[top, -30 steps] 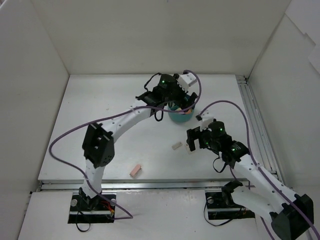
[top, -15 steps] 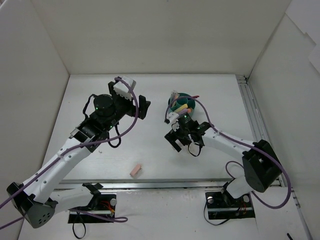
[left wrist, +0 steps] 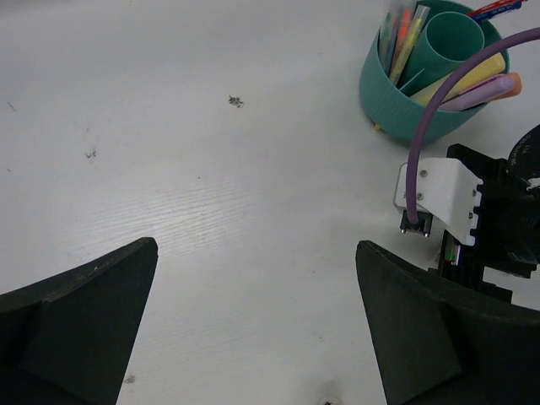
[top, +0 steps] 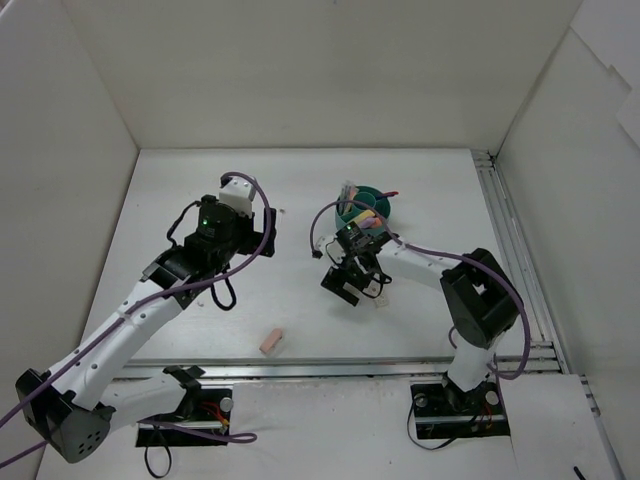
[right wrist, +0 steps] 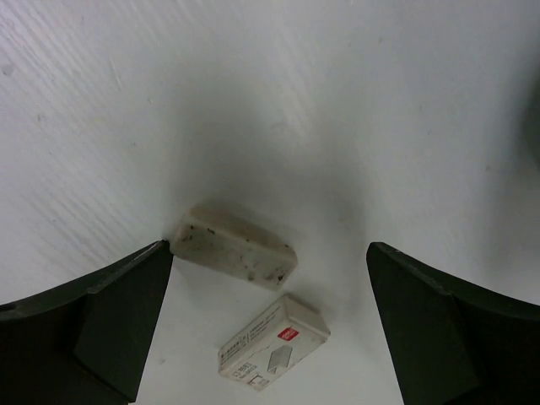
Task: Sort the stationery into containers
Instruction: Pick up the stationery from the center of the board, then place the stationery in the storage box.
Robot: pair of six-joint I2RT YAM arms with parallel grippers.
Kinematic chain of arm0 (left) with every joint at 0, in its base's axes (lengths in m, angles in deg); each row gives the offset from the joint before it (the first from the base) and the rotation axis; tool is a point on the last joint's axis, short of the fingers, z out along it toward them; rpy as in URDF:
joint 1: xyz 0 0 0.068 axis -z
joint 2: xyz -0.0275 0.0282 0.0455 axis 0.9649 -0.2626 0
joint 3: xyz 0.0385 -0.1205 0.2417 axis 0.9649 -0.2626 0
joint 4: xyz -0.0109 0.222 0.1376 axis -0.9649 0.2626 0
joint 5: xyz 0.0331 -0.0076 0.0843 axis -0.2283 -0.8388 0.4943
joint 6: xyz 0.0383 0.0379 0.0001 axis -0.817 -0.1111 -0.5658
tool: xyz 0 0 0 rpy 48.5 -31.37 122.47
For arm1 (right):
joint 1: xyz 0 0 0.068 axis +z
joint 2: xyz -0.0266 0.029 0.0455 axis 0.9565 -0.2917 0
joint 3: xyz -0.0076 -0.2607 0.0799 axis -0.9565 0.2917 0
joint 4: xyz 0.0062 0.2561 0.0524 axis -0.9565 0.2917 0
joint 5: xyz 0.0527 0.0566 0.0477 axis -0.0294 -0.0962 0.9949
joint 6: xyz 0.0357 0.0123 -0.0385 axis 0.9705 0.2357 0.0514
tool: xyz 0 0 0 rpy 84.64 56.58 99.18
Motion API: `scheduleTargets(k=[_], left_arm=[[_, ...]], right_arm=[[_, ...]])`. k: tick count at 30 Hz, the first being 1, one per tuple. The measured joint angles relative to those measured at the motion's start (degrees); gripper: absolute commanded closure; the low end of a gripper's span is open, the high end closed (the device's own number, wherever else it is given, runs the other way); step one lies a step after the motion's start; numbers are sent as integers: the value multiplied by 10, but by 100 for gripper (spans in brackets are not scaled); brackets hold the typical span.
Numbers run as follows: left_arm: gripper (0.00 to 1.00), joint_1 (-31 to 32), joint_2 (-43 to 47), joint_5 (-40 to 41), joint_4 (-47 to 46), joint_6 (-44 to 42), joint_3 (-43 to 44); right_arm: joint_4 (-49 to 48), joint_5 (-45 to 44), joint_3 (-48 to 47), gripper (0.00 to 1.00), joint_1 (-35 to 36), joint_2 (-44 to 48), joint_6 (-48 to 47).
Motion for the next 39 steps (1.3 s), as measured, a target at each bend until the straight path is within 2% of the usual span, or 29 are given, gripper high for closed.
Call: scheduleTargets(k=[2, 5, 6, 8, 9, 11, 12, 13, 20, 24, 27, 32, 35, 39], left_arm=[[0, -7, 7, 2, 5, 2, 0], [0, -19, 12, 7, 11, 5, 0], [0, -24, 12, 7, 12, 6, 0], [0, -34, 11, 6, 16, 9, 0], [0, -39, 10, 5, 18, 11, 0], [0, -47, 9, 1, 21, 15, 0], [0, -50, 8, 0, 23, 15, 0], [0, -53, 5, -2, 25, 16, 0], [0, -59, 3, -12, 31, 17, 0], [0, -59, 10, -17, 29, 19, -7], [0, -59, 22, -23, 31, 20, -20], [0, -63, 26, -40, 29, 21, -26], [0, -64, 26, -49, 29, 23, -26], [0, -66, 26, -54, 30, 30, -26]], right_arm=[[0, 13, -18, 4, -3, -16, -9], [1, 31, -35, 23, -14, -31, -19], [2, 38, -38, 39, -17, -35, -19], [5, 51, -42, 57, -22, -40, -22], [6, 55, -42, 70, -24, -41, -22], [11, 67, -44, 81, -24, -43, -22], [17, 70, -48, 93, -24, -45, -21], [23, 73, -52, 100, -25, -47, -23], [41, 90, -59, 100, -34, -41, -21], [19, 89, -42, 100, -36, 30, -10], [-43, 91, -6, 100, -43, 130, 7], [-236, 105, 78, 100, -103, 271, 68], [-316, 105, 84, 100, -157, 264, 119], [-382, 113, 73, 100, -210, 205, 174]])
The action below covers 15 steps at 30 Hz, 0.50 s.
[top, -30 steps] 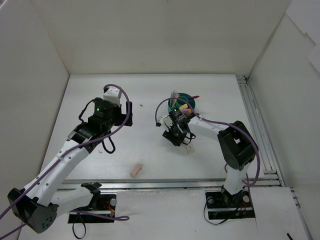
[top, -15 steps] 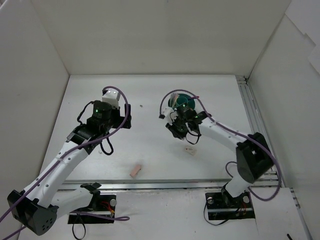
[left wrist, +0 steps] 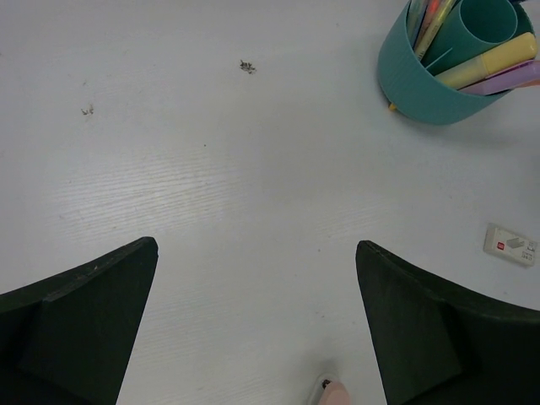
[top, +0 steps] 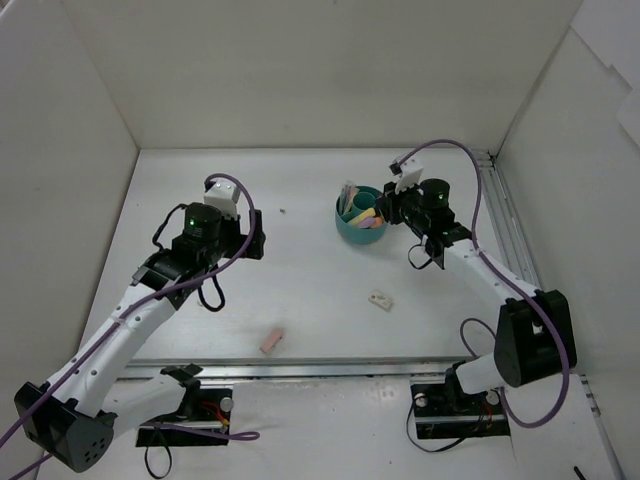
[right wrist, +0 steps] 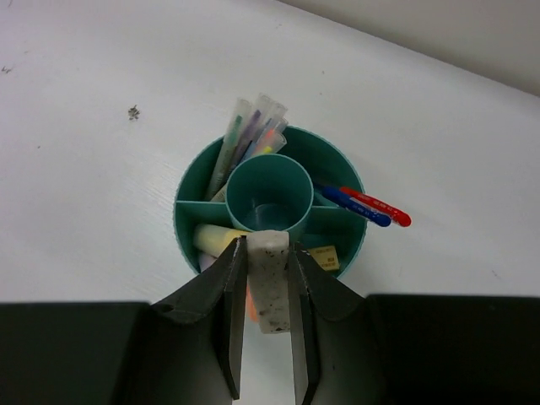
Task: Sort the stationery into containers
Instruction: Place the stationery in the storage box.
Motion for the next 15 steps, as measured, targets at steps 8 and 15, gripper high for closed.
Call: scheduleTargets(k=[8, 15], left_arm=[[0, 0, -7, -12, 0, 15, -6], [0, 0, -16, -16, 13, 24, -9]], right_arm=[[-80, 38, -3, 100, -43, -87, 52], [-136, 57, -4, 100, -58, -118, 73]])
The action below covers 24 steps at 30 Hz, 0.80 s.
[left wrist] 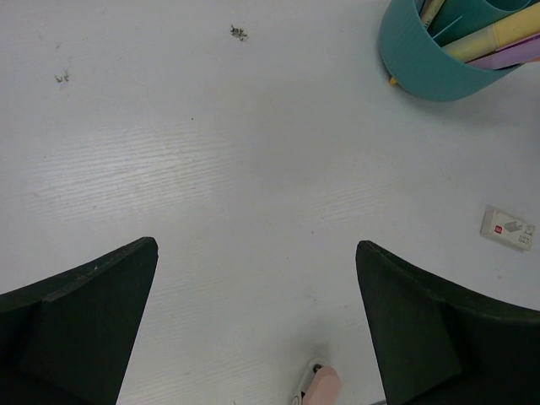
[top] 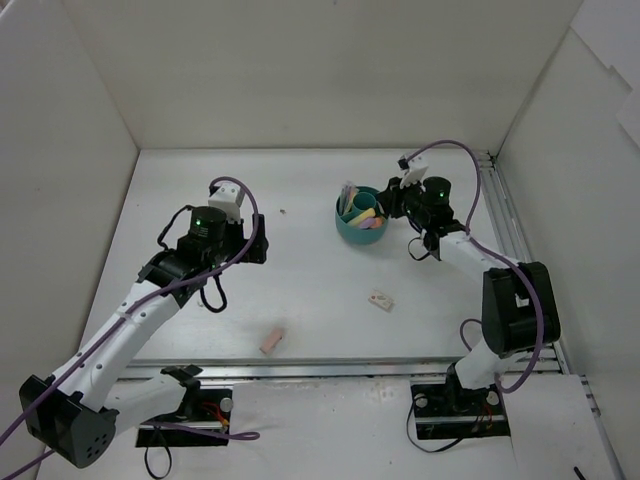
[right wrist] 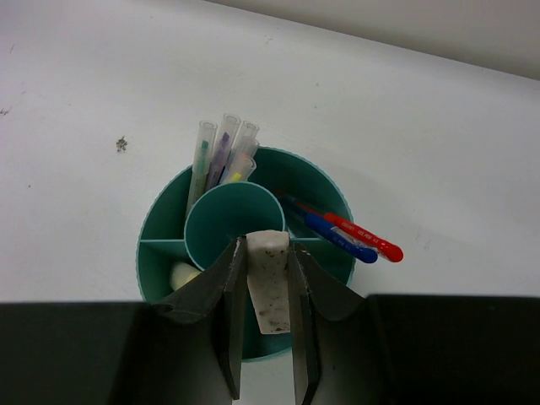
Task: Sort the stationery into containers
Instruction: Place the stationery in the storage box.
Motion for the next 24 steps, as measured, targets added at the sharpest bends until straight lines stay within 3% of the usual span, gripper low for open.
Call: scheduleTargets(k=[11, 15, 20, 24], left_arm=[[0, 0, 0, -22, 30, 26, -23], [0, 0, -1, -33, 41, 39, -39], [0, 0, 1, -43, 55, 50, -48], [0, 10, 1, -56, 63, 56, -59]], right_arm=[[-35, 9, -3, 93, -7, -52, 12], [-44, 12, -7, 85, -8, -66, 23], [-53, 11, -6, 52, -8, -64, 31], [-56, 11, 1, 48, -8, -52, 33]])
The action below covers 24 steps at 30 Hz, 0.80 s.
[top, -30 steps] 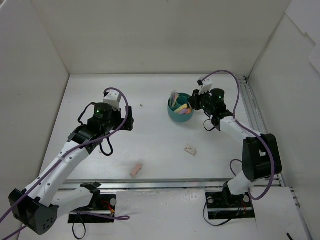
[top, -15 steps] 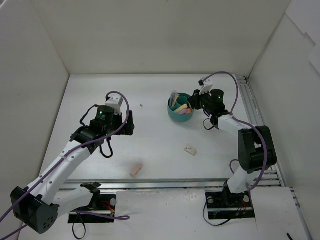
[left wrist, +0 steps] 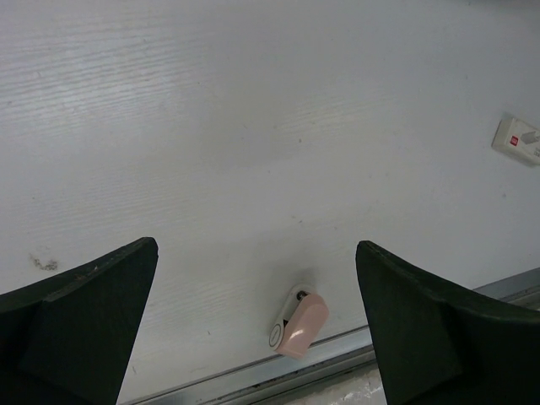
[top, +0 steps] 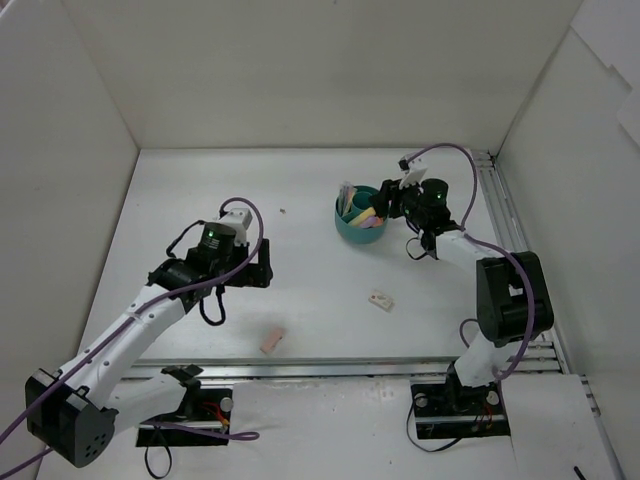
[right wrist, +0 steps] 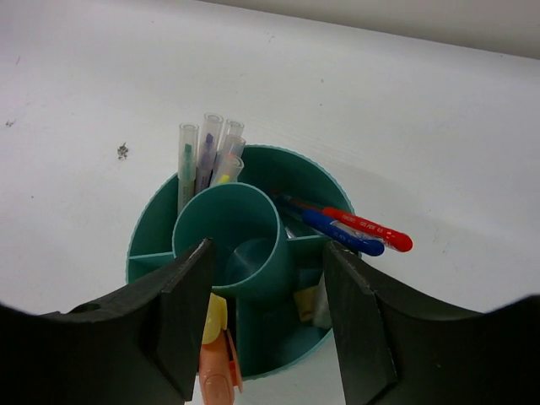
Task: Sort the stationery into containers
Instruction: Place the stationery in the storage box, then pick up the stapler from the corner of the board.
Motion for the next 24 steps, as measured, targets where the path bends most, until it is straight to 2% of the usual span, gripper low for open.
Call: scheduleTargets(k=[4, 8, 9, 10, 15, 18, 19, 21, 23, 24], left_arm=[[0, 22, 1, -7, 8, 11, -7], [0, 63, 2, -24, 11, 30, -30], [0, 78, 2, -30, 12, 36, -39], [0, 89, 2, -32, 12, 42, -47], [1, 140, -18, -47, 7, 71, -88], [6, 155, -53, -47, 2, 82, -100], [12, 159, -63, -47, -1, 85, -103], [16, 167, -80, -47, -6, 90, -106], [25, 177, -93, -47, -12, 96, -111], [33, 182, -98, -47, -14, 100, -113]], right_arm=[[-2, 0, 5, 47, 0, 23, 2], [-3, 0, 13, 37, 0, 56, 7], [-4, 1, 18, 17, 0, 68, 9], [-4, 2, 23, 2, 0, 81, 15], [-6, 0, 60, 2, 1, 155, 31], [-9, -8, 88, 2, 1, 200, 49], [-9, -13, 100, 2, 1, 217, 54], [-9, -20, 121, 2, 1, 245, 65], [-7, -26, 141, 2, 1, 270, 74], [-5, -30, 148, 2, 1, 282, 78]])
